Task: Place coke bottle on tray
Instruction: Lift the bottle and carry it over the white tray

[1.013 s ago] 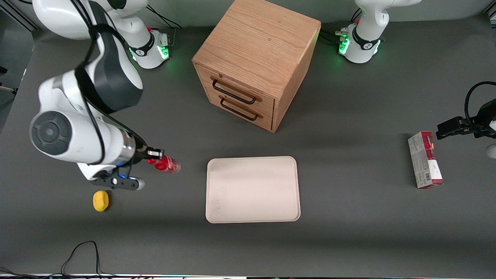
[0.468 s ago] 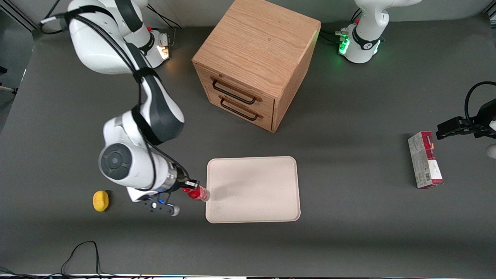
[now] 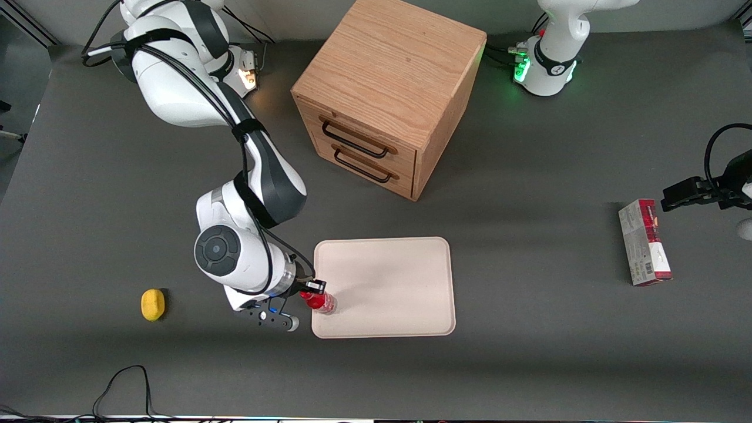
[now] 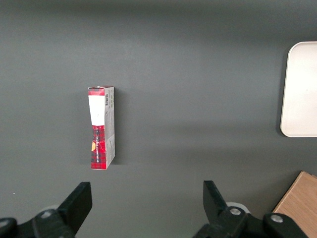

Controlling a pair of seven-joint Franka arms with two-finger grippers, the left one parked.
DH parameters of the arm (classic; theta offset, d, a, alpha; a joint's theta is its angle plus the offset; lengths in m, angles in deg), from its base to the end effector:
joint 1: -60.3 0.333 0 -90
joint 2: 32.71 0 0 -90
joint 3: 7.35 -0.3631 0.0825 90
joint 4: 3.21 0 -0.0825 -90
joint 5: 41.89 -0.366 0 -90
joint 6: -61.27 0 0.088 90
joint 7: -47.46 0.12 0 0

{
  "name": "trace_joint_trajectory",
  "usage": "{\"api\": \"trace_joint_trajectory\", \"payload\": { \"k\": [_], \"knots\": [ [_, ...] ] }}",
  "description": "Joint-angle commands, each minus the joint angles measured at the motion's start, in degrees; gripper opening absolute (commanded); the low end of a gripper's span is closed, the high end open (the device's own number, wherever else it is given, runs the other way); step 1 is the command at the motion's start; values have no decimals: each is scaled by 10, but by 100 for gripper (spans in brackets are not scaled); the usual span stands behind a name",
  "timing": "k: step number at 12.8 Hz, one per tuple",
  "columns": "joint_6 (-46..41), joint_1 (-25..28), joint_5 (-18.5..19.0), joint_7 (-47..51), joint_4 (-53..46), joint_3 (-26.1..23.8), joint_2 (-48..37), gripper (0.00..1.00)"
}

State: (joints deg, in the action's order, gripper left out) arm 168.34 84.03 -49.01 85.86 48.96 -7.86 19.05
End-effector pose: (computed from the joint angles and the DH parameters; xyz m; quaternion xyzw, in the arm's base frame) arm 0.7316 0.3382 0.3707 -0.9876 0.1412 0.0095 0.0683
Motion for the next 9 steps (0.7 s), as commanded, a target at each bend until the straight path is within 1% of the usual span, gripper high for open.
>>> {"api": "trace_joint_trajectory", "payload": {
  "k": [1, 5, 6, 7, 8, 9],
  "knots": [
    [2, 8, -2, 15, -30, 3, 17, 0],
    [2, 8, 3, 13, -30, 3, 19, 0],
    [2, 8, 11, 12, -30, 3, 21, 0],
    [2, 8, 18, 11, -30, 3, 23, 10],
    [2, 8, 19, 12, -30, 3, 23, 49],
    [2, 8, 28, 12, -30, 3, 23, 97]
  ]
}}
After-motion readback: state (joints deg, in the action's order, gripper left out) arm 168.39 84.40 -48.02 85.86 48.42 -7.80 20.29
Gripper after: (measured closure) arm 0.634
